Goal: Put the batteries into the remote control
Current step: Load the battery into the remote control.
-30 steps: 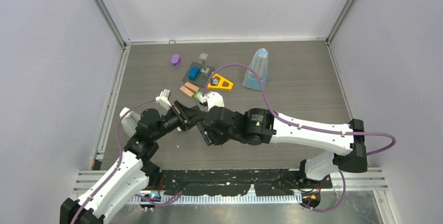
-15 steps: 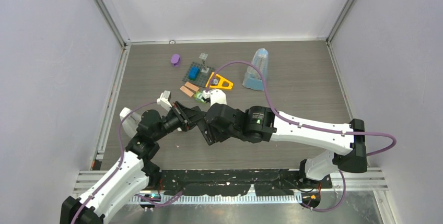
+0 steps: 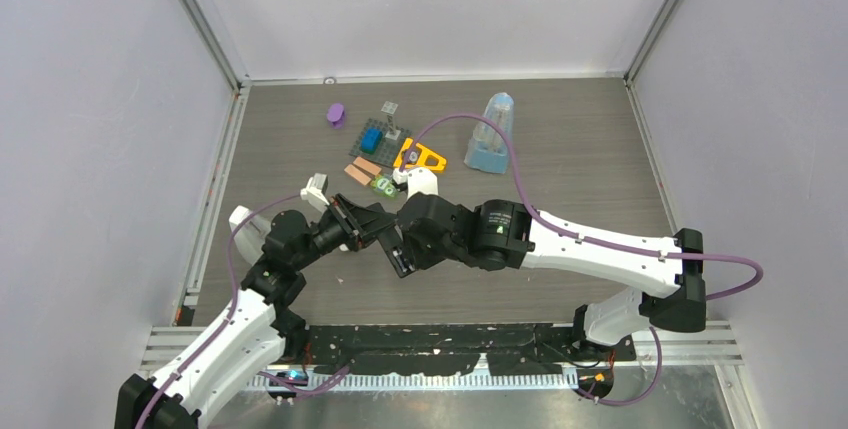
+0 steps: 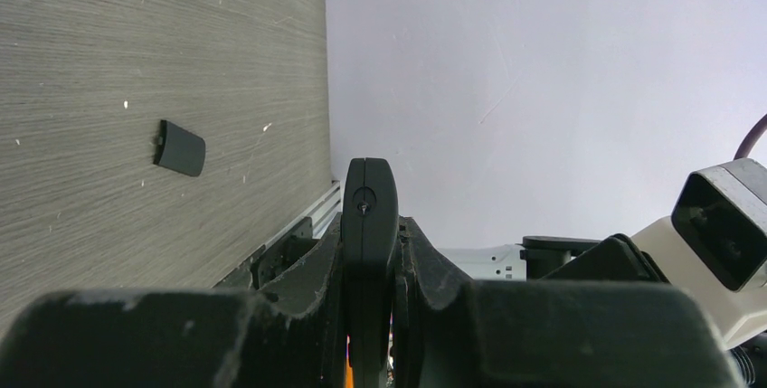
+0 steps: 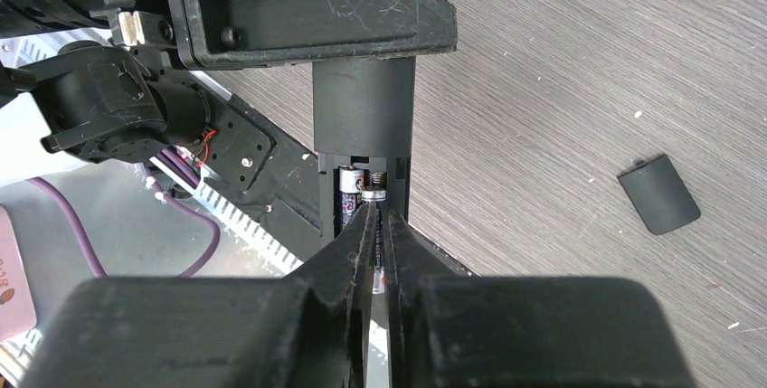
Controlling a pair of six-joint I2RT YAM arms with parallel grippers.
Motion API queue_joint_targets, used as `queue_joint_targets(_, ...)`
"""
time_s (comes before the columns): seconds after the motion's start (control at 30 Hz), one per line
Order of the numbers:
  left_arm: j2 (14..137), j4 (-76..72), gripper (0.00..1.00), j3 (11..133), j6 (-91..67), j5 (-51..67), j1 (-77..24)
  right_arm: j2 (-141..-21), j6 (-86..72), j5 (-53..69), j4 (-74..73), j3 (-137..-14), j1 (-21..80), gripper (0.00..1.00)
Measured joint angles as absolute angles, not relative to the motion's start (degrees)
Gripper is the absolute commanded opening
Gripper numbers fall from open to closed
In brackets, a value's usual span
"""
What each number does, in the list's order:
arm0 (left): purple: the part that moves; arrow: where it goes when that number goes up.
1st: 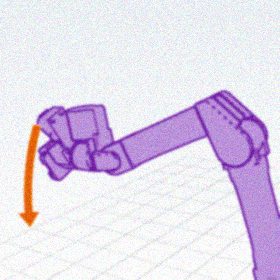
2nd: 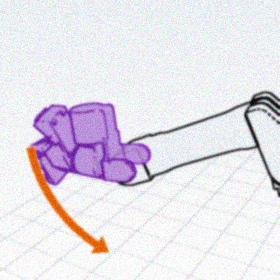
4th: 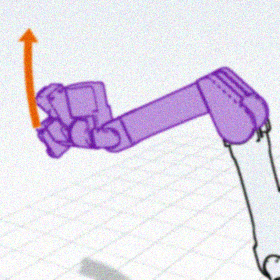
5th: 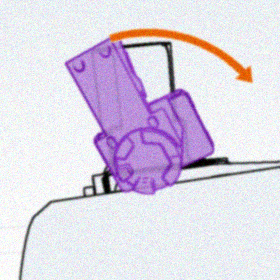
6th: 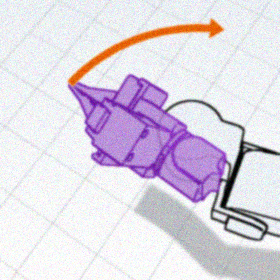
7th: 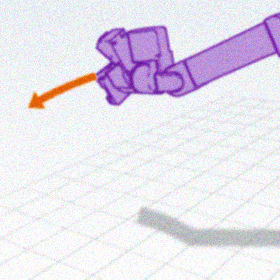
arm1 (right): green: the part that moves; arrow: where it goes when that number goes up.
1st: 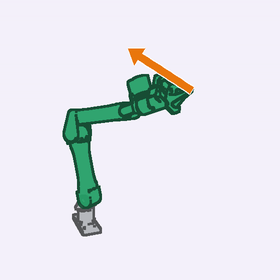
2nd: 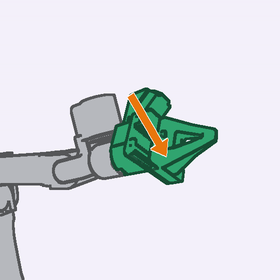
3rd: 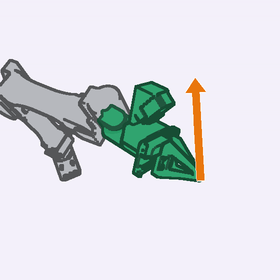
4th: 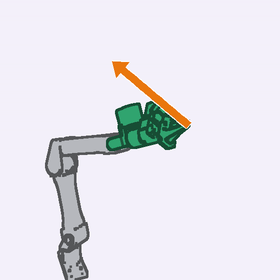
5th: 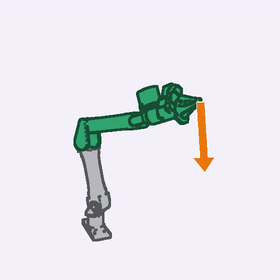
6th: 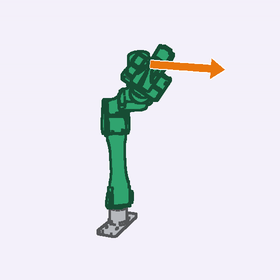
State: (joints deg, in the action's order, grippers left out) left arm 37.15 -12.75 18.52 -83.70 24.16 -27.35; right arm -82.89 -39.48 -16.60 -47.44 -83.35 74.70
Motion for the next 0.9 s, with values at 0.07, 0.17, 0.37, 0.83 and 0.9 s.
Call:
queue_joint_targets(0.07,37.15,-12.95,0.00,18.52,-83.70,24.16,-27.35,-82.89,-39.51,-16.38,-47.44,-83.35,74.50,0.11)
queue_joint_targets(0.17,37.15,-13.10,0.00,18.52,-83.72,24.16,-27.35,-82.89,-39.68,-16.08,-47.44,-83.35,74.28,0.09)
queue_joint_targets(0.37,37.15,-13.37,0.00,18.48,-83.99,24.18,-27.35,-82.89,-40.53,-15.51,-46.81,-82.48,74.00,0.07)
queue_joint_targets(0.83,37.34,-14.20,0.00,17.67,-87.05,24.21,-27.35,-80.84,-43.70,-18.98,-43.81,-80.42,73.01,0.24)
queue_joint_targets(0.9,37.34,-14.33,0.00,17.65,-87.59,24.16,-27.35,-78.76,-44.38,-19.84,-42.61,-79.13,72.90,0.32)
